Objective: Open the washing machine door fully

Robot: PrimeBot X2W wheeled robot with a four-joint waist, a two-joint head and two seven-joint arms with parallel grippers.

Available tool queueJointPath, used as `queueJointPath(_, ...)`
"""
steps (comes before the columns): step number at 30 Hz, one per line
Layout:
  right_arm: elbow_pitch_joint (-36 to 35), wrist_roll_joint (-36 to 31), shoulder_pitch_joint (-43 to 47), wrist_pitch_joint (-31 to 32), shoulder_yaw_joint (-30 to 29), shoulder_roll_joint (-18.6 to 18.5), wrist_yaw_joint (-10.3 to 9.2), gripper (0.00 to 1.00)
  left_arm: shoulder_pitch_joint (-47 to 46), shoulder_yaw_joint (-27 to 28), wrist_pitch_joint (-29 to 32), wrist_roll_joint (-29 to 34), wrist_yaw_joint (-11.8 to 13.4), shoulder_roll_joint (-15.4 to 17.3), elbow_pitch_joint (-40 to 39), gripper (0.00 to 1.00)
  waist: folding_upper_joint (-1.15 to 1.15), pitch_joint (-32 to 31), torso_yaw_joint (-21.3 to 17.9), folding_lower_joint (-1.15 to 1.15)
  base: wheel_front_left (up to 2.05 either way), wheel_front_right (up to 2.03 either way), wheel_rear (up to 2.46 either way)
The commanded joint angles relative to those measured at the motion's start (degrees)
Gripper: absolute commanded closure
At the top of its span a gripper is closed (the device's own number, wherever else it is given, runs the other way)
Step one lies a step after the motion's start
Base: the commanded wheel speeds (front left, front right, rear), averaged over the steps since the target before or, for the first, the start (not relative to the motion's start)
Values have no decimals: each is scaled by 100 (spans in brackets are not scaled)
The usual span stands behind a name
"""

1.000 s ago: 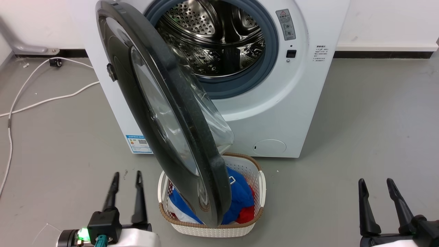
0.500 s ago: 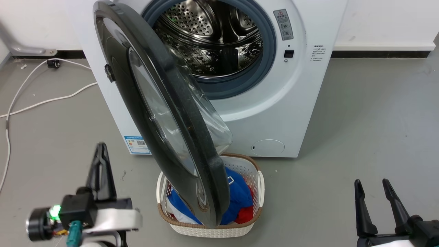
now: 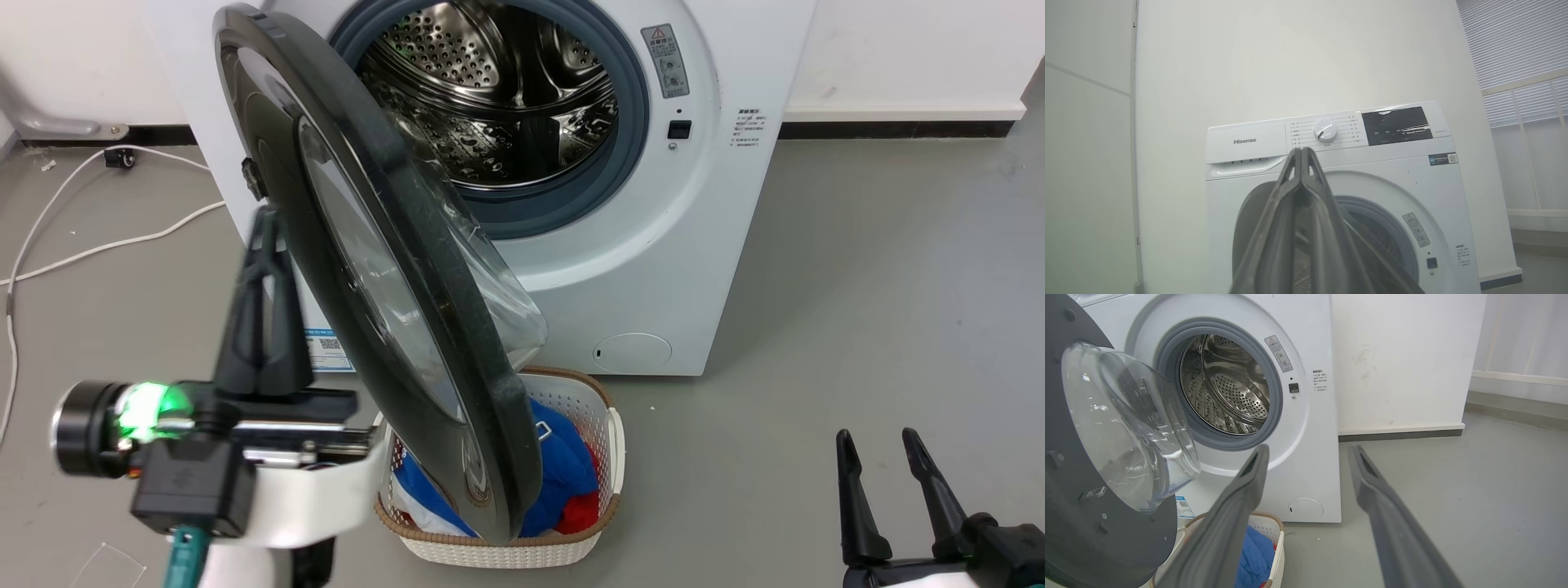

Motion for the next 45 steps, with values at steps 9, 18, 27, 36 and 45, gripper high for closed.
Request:
queueJointPath(9, 32, -18, -1, -10, 38, 14, -1, 0, -366, -1276, -13, 48, -288, -104, -326, 100, 0, 25, -9, 0, 0, 0, 0)
queueJointPath(18, 69, -6, -50, -10, 82, 14, -1, 0, -480, -2198, -13, 106, -435, -124, -191, 100, 0, 68, -50, 0, 0, 0, 0)
queueJointPath(27, 106, 19, -80, -10, 81, 14, -1, 0, -442, -2913, -13, 63, -554, -136, 122, 100, 0, 133, -59, 0, 0, 0, 0)
queueJointPath(36, 133, 15, -110, -10, 90, 14, -1, 0, -315, -3391, -13, -27, -581, -142, 518, 100, 0, 187, 6, 0, 0, 0, 0)
queueJointPath(45, 145, -15, -144, -10, 104, 14, -1, 0, -226, -3708, -13, -102, -572, -146, 866, 100, 0, 266, 78, 0, 0, 0, 0)
